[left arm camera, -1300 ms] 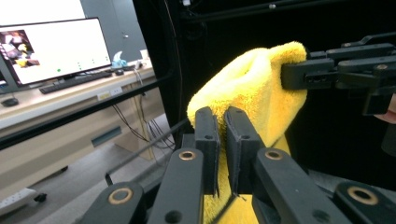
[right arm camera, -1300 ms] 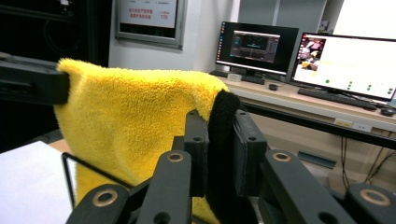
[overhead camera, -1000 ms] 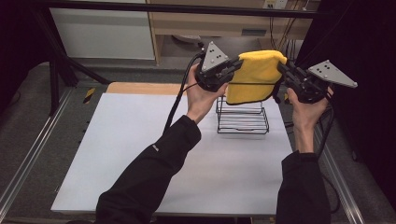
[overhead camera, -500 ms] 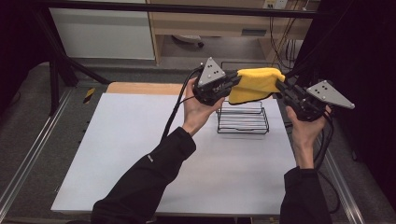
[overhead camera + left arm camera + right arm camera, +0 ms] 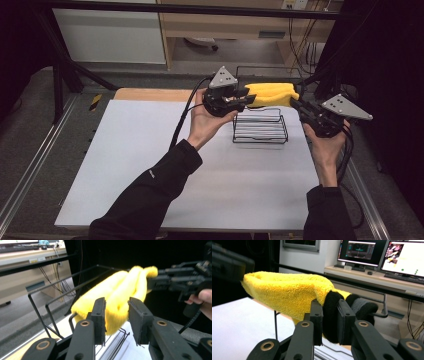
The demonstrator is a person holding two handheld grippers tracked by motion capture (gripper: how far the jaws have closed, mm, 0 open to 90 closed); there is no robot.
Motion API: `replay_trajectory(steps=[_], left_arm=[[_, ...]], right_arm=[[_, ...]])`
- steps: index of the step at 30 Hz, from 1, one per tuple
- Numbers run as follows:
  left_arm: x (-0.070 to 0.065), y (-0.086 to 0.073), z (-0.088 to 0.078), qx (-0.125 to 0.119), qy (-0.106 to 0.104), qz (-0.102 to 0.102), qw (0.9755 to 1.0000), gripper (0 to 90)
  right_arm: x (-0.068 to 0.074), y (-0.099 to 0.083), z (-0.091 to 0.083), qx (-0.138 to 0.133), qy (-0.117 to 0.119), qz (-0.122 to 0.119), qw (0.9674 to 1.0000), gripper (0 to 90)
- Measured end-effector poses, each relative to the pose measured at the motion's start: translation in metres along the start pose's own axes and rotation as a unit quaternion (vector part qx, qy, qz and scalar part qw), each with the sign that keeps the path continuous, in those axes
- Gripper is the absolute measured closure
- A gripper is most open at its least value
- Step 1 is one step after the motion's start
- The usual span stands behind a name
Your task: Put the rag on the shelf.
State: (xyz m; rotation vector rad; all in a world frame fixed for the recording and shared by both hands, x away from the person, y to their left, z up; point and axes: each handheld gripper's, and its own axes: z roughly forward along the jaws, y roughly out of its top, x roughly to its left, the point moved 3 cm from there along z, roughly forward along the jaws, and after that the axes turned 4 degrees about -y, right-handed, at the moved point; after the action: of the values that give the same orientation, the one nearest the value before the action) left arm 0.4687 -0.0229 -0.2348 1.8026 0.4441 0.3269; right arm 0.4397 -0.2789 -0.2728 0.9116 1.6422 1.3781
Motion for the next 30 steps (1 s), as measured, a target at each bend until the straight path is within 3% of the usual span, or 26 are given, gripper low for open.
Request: replay_trajectory(steps=[3, 7, 11, 18, 27, 30], left_arm=[[-0.004, -0.004, 0.006, 0.02, -0.003, -0.001, 0.9998, 77.6], [-0.006, -0.017, 0.016, 0.039, -0.013, -0.018, 0.999, 89.9], [-0.005, -0.027, 0.027, 0.054, -0.011, -0.021, 0.9982, 90.0], [-0.005, -0.034, 0.036, 0.064, 0.006, -0.004, 0.9979, 90.0], [-0.003, -0.045, 0.04, 0.065, 0.01, 0.005, 0.9978, 90.0], [-0.001, -0.049, 0.043, 0.069, 0.008, 0.003, 0.9976, 90.0]], right_arm=[[0.001, -0.003, -0.001, 0.008, 0.005, -0.003, 1.0, 77.0], [0.001, -0.006, -0.002, 0.017, 0.01, -0.005, 0.9998, 75.9], [0.002, -0.009, -0.003, 0.028, 0.015, -0.008, 0.9995, 73.9], [0.005, -0.01, -0.006, 0.038, 0.018, -0.009, 0.9991, 69.4], [0.011, -0.003, -0.01, 0.046, 0.028, 0.0, 0.9985, 55.8], [0.014, 0.002, -0.011, 0.037, 0.034, 0.003, 0.9987, 48.7]])
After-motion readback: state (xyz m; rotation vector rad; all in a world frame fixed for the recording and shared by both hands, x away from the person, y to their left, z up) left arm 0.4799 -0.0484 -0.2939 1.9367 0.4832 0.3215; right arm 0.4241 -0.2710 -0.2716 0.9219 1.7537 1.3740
